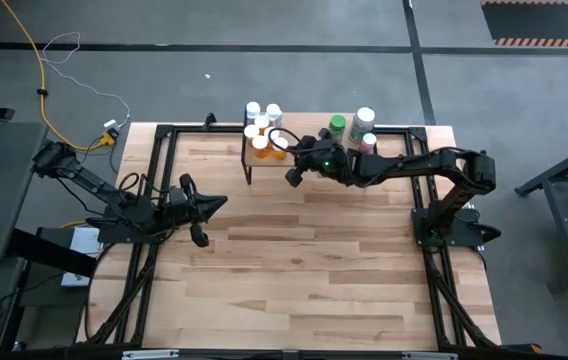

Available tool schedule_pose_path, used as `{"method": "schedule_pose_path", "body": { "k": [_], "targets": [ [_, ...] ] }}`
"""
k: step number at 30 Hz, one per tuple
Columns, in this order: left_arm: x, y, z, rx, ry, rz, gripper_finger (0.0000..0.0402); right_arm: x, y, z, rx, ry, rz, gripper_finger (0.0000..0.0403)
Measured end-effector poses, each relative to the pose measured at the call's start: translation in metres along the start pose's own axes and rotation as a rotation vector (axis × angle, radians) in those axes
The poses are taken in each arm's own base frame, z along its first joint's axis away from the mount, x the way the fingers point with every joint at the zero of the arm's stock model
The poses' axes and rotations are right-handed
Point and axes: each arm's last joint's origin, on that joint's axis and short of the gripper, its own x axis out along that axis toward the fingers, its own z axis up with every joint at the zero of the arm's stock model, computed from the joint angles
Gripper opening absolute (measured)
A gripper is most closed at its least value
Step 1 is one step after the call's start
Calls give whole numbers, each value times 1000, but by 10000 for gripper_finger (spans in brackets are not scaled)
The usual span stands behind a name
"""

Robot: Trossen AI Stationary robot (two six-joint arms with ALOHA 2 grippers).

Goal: Pick and place medicine bottles onto shelf by color
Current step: Put the orange pill bottle on the shelf

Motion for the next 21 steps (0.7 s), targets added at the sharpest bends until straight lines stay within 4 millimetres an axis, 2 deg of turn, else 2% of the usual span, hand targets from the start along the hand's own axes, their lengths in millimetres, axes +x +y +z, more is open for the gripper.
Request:
{"method": "schedule_pose_path", "body": {
  "k": [11, 17, 21],
  "targets": [
    [0, 0, 0, 0, 0, 0, 0, 0, -1, -10, -41, 101, 21, 0],
    [0, 0, 0, 0, 0, 0, 0, 1, -2, -8, -50, 73, -13, 0],
    [0, 0, 0, -1, 0, 0, 0, 9, -4, -12, -49, 71, -18, 0]
  ]
}}
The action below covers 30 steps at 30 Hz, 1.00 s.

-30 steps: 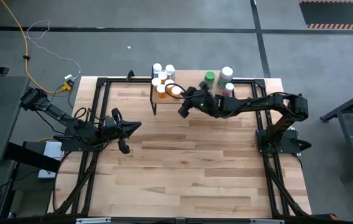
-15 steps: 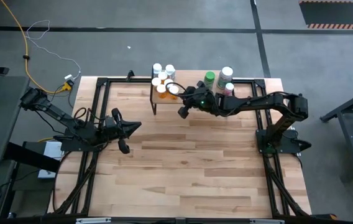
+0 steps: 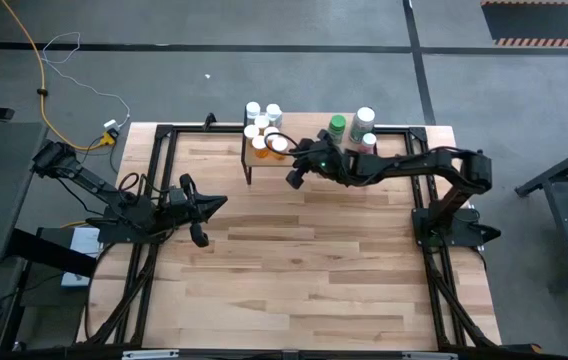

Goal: Pick and place medicine bottles onto shelf by color
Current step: Put the orange pill bottle on the shelf, then return to Home Position

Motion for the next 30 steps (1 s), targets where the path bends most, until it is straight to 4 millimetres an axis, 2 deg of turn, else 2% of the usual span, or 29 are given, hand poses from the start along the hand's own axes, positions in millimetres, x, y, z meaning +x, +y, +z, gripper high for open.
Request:
{"method": "schedule_pose_path", "body": {
  "k": [9, 24, 30],
  "targets": [
    [0, 0, 0, 0, 0, 0, 0, 12, 3, -8, 0, 3, -2, 0],
    [0, 0, 0, 0, 0, 0, 0, 12, 6, -5, -28, -25, 84, 0],
    [0, 0, 0, 1, 1, 0, 0, -10, 12, -9, -113, 105, 123, 0]
  ]
}}
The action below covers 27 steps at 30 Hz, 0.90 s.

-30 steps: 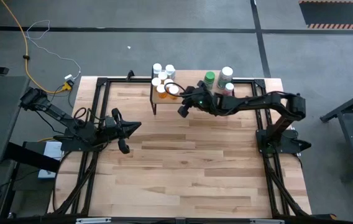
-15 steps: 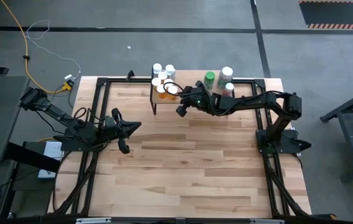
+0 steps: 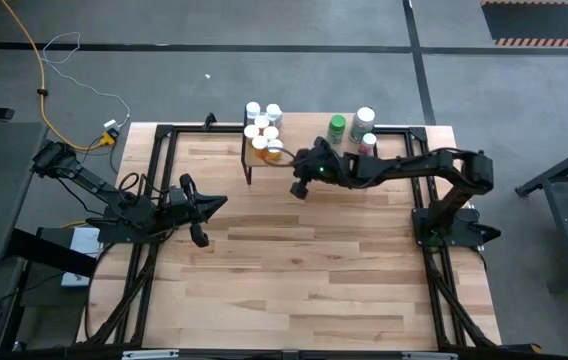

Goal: Pick and place medicine bottles onto shelf by color
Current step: Return to Home Position

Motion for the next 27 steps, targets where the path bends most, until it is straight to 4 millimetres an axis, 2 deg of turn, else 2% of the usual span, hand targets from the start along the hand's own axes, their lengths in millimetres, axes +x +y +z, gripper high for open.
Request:
{"method": "schedule_pose_path", "body": {
  "k": [3, 5, 8, 10, 14, 17, 22, 27],
  "targets": [
    [0, 0, 0, 2, 2, 0, 0, -16, 10, -3, -39, 68, 33, 0],
    [0, 0, -1, 5, 4, 0, 0, -28, 19, -5, -54, 52, 51, 0],
    [0, 0, -1, 5, 4, 0, 0, -49, 31, -18, -37, -47, 106, 0],
    [0, 0, -1, 5, 5, 0, 0, -65, 34, -33, 0, -128, 143, 0],
    [0, 0, -1, 5, 4, 0, 0, -96, 31, -65, 84, -303, 213, 0],
    [0, 0, -1, 6, 4, 2, 0, -116, 26, -79, 120, -427, 310, 0],
    [0, 0, -1, 5, 4, 4, 0, -140, 18, -82, 122, -544, 436, 0],
    [0, 2, 0, 5, 0, 46, 0, -151, 17, -78, 97, -603, 451, 0]
  ]
}}
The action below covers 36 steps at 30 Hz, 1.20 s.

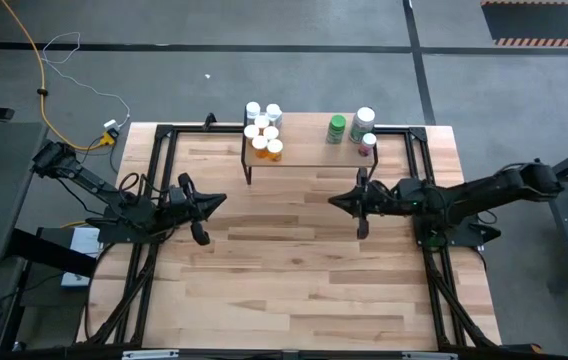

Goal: Pick and place medicine bottles onto shelf by color
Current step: Return to Home Position

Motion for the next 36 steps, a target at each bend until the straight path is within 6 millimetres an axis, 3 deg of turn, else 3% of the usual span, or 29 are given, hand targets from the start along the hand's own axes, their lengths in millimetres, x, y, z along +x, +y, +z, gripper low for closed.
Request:
{"method": "schedule_pose_path", "body": {
  "k": [13, 19, 27, 36],
  "targets": [
    [0, 0, 0, -7, 1, 11, 0, 0, 4, 1, -26, -14, 20, 0],
    [0, 2, -12, 50, 62, -50, 0, 0, 4, 1, -25, -14, 20, 0],
    [7, 37, -40, -39, 38, -157, 0, 0, 4, 1, -23, -8, 20, 0],
    [6, 67, -52, -93, 3, -117, 0, 0, 4, -1, -25, 9, 20, 0]
  ]
}}
